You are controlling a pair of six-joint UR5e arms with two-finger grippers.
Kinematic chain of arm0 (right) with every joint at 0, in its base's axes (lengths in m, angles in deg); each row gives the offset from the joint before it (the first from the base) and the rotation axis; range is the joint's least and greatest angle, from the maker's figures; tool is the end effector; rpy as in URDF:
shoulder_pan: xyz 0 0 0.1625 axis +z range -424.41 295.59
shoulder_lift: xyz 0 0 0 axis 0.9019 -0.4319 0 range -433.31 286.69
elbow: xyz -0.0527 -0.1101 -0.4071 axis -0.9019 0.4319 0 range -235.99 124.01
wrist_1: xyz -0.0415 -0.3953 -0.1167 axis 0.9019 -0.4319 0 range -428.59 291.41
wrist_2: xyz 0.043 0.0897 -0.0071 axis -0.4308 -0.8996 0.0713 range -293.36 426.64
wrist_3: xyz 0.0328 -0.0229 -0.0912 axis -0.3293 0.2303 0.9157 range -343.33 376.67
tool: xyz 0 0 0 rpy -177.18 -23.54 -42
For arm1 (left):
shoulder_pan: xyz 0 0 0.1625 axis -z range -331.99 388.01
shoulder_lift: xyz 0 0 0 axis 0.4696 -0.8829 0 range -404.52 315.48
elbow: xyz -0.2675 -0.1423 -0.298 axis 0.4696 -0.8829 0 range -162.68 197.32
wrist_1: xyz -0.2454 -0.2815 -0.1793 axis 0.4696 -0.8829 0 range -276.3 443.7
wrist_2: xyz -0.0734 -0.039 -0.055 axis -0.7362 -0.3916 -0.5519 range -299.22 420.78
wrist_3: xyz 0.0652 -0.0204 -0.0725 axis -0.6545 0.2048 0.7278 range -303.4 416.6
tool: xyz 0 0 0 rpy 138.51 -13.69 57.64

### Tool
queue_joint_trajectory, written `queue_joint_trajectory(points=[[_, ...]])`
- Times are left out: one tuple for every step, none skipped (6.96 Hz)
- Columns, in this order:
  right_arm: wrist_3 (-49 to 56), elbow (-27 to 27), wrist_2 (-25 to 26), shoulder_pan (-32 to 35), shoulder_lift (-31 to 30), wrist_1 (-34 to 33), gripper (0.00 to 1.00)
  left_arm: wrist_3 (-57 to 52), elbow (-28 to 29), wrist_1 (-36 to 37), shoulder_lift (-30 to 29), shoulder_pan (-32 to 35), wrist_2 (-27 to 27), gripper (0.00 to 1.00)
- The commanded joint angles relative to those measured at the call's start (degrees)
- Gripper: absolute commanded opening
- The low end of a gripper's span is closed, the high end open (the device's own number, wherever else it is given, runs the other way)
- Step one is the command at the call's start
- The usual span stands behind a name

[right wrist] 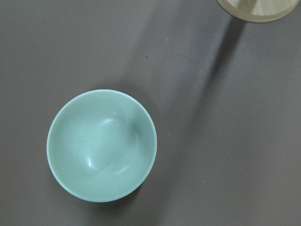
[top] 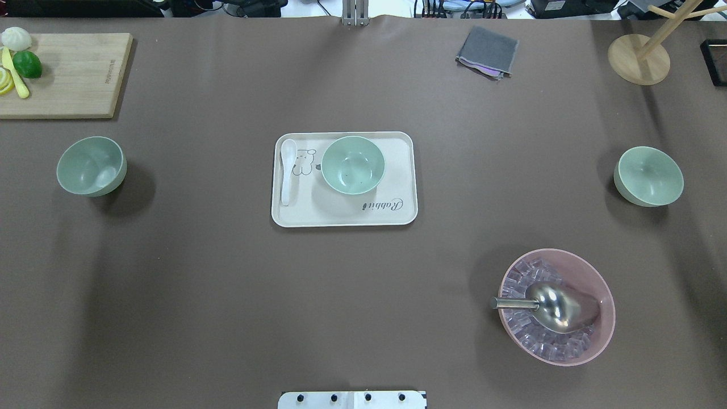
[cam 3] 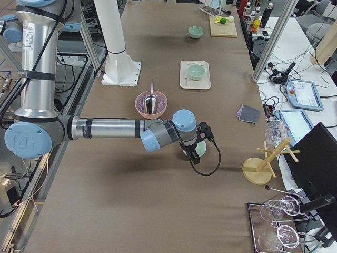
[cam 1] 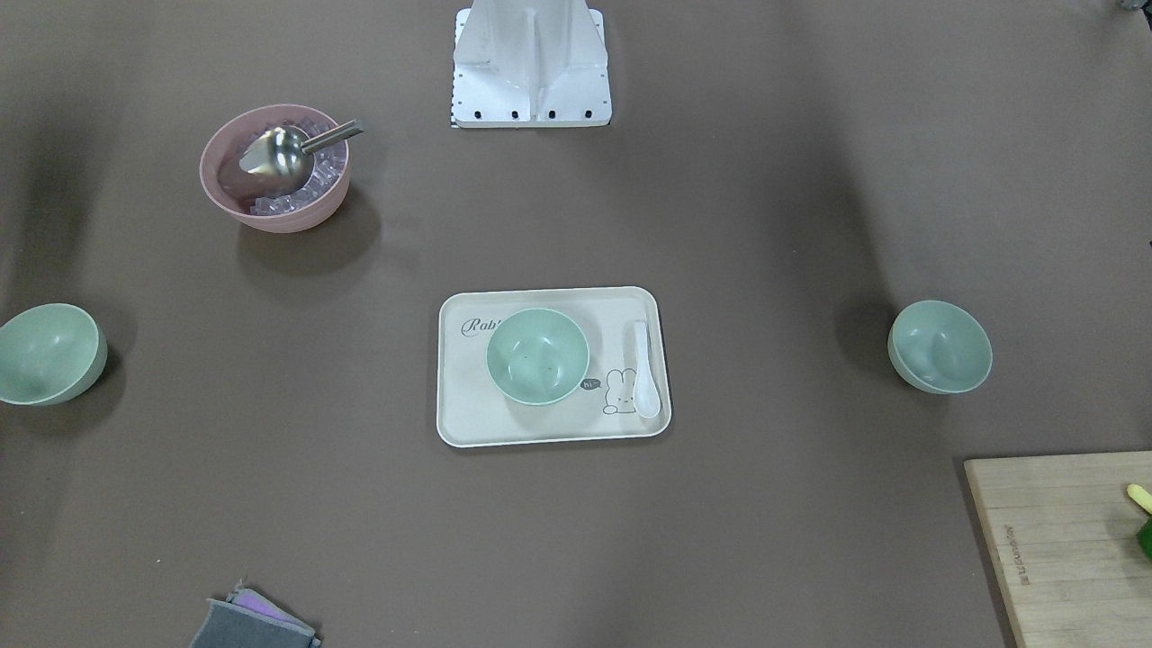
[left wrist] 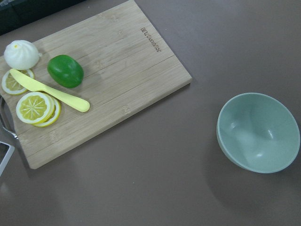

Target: Stack green bowls together

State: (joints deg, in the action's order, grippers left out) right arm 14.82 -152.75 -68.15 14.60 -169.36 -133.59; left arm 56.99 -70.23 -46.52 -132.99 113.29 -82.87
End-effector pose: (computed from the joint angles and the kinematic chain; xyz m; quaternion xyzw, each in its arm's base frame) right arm -0.0272 -0.4714 0.6007 0.1629 -0.3921 -0.1563 0.8918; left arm -0.0121 -0.4979 0.6033 0.2582 0.4408 0.1723 0.8422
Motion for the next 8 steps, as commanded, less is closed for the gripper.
queue_joint_trajectory(points=[[-8.41, -1.84, 5.29, -5.15, 1.22, 0.14, 1.0, 10.99, 0.54, -1.17, -1.97, -8.0, 2.91, 0.99], [-10.79, -2.02, 7.07, -6.4, 1.05, 0.05, 1.0, 16.25, 0.71, -0.83, -4.41, -10.99, 7.37, 0.99], [-12.9, -2.03, 7.08, -6.5, 0.7, 0.05, 1.0, 24.66, 1.15, -0.82, -6.08, -16.15, 9.07, 0.98], [-13.35, -1.94, 7.17, -6.76, 0.52, 0.13, 1.0, 31.53, 1.5, -0.82, -8.02, -20.29, 14.48, 0.91], [-13.36, -2.03, 7.09, -6.76, 0.26, 0.4, 1.0, 33.08, 3.59, -1.43, -9.25, -22.77, 15.93, 0.87], [-13.27, -2.03, 7.08, -6.76, 0.08, 0.66, 1.0, 32.4, 5.87, -1.7, -10.4, -22.8, 16.38, 0.8], [-13.27, -2.03, 7.08, -6.76, 0.08, 0.66, 1.0, 32.22, 6.16, -2.23, -10.15, -22.8, 17.69, 0.73], [-13.27, -2.03, 7.08, -6.76, 0.17, 0.66, 1.0, 28.13, 6.25, -2.14, -9.62, -22.8, 17.79, 0.66]])
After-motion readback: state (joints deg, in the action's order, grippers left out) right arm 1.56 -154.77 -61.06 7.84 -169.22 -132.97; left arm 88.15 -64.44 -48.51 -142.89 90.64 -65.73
